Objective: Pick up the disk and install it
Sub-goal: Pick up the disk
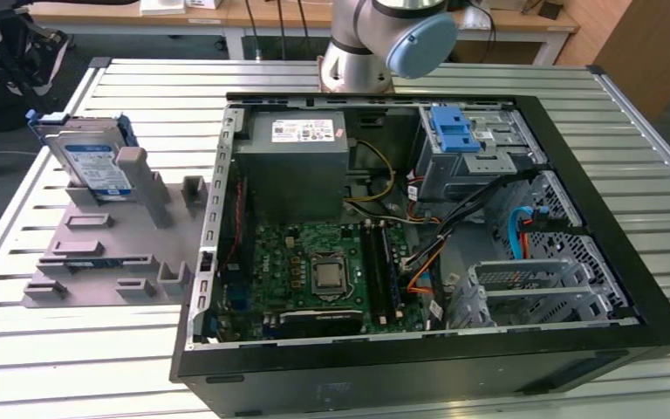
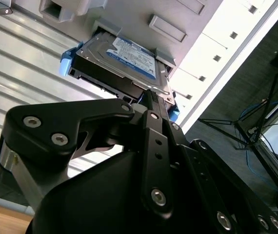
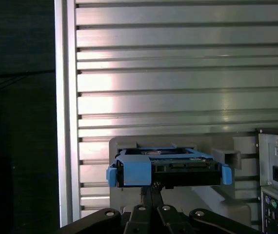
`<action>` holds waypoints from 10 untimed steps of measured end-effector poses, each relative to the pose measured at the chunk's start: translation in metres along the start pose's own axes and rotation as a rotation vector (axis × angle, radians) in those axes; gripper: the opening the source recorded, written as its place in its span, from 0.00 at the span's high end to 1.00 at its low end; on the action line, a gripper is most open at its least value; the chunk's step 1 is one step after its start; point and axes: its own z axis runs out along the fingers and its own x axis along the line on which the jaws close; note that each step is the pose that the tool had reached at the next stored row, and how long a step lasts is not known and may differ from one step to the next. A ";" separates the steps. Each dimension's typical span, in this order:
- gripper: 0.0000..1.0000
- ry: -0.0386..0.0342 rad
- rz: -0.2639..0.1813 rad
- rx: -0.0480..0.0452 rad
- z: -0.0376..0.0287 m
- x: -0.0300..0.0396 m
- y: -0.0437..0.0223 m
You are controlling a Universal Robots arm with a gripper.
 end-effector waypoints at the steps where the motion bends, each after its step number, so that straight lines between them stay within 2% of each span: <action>1: 0.89 0.0000 0.000 -0.0001 0.0000 0.0000 0.0000; 10: 0.89 0.0004 -0.012 -0.0003 0.0000 0.0000 0.0000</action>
